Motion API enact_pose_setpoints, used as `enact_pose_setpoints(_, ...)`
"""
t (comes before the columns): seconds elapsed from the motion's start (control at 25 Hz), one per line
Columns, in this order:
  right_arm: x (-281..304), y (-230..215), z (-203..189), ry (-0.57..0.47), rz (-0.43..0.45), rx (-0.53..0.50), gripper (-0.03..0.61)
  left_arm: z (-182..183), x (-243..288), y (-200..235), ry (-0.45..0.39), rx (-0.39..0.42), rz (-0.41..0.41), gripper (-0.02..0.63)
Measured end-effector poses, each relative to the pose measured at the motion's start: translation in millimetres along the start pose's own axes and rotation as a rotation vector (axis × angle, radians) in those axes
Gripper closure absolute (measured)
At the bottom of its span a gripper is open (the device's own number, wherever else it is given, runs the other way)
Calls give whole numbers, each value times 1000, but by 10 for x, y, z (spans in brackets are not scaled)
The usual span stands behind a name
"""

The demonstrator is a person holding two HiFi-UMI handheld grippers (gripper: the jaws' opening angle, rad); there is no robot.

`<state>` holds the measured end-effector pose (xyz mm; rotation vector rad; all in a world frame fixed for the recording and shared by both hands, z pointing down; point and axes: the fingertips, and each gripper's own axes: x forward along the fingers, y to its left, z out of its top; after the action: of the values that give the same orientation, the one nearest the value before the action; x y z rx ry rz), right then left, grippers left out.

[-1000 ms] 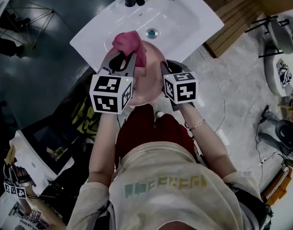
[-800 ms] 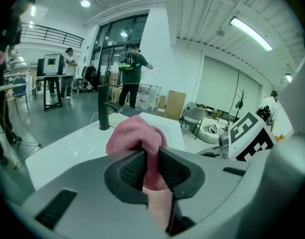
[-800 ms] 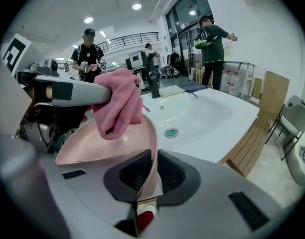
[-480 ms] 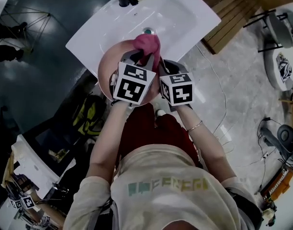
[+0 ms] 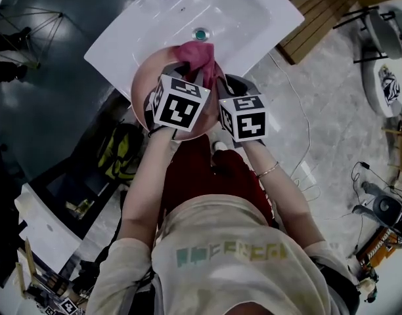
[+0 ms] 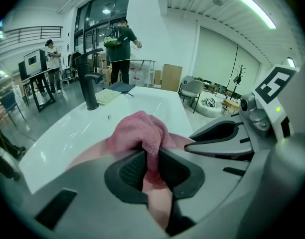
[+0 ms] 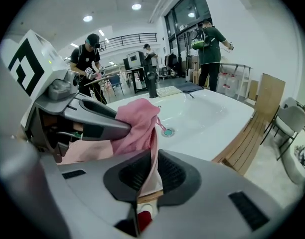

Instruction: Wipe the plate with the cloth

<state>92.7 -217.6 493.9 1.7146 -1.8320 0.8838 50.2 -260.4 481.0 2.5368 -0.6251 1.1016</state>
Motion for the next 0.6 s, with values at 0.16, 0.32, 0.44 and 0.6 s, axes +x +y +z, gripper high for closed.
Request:
enact_pose_setpoints(0.16, 3, 1, 2, -1, -4, -10, 512, -45, -44, 104, 16, -6, 33, 546)
enact_pose_setpoints(0.32, -30, 23, -27, -3, -5, -24, 512, -134, -148, 194, 37, 11, 88, 546)
enact_pose_setpoints(0.44, -41, 29, -41, -7, -1, -34, 512, -200, -215, 256, 52, 15, 124, 546)
enact_pose_setpoints(0.6, -64, 30, -46, -8, 5, -45, 512, -276, -316, 350, 79, 23, 182, 546)
